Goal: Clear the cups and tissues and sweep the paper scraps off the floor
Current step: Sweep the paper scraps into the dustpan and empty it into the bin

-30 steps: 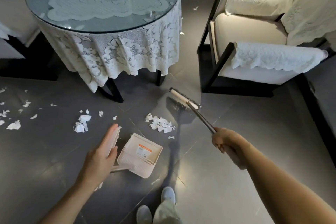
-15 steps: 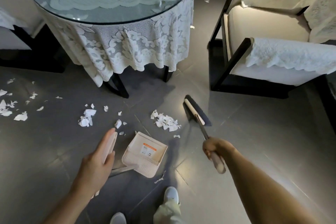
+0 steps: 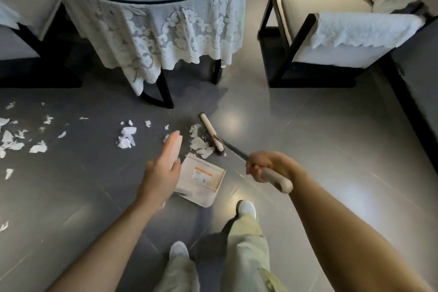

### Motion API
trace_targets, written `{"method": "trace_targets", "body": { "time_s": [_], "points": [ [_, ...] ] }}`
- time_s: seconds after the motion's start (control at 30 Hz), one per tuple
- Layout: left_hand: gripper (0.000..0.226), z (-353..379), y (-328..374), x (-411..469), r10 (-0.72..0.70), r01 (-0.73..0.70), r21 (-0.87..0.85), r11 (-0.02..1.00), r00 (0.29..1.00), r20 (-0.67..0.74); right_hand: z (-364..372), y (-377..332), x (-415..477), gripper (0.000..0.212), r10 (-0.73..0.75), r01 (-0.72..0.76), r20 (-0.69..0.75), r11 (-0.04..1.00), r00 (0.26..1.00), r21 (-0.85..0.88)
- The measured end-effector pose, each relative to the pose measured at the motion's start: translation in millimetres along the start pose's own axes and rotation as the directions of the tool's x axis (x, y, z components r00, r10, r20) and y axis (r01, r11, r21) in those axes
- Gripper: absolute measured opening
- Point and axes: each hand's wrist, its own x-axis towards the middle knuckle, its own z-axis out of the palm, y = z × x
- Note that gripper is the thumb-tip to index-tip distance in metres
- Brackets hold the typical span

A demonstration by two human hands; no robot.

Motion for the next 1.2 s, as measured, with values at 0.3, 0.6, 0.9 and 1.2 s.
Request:
{"method": "trace_targets", "body": {
  "time_s": [0.3, 0.6, 0.9, 1.2],
  "points": [
    [0.065, -70, -62, -38, -0.039, 0.039, 0.001, 0.999, 0.996, 0.077, 4, 38, 7, 0.012, 0.022, -0.091, -0.203, 0.936, 0.979, -0.340],
    [0.062, -104, -101, -42, -0.030, 0.029, 0.053, 0.998, 0.999, 0.031, 82, 39, 26, 0.023, -0.086, 0.034, -0.122, 0.926, 0.989, -0.376],
    [0.064, -141, -142, -29, -0.116, 0.116, 0.006, 0.993, 0.993, 0.022, 209, 33, 38, 0.022, 0.035, -0.033, 0.000, 0.947, 0.999, -0.320],
    [0.064, -182, -184, -25, -0.032, 0.027, 0.035, 0.999, 0.990, 0.135, 243, 88, -9, 0.013, -0.205, 0.083, -0.274, 0.914, 0.940, -0.398]
  ]
}}
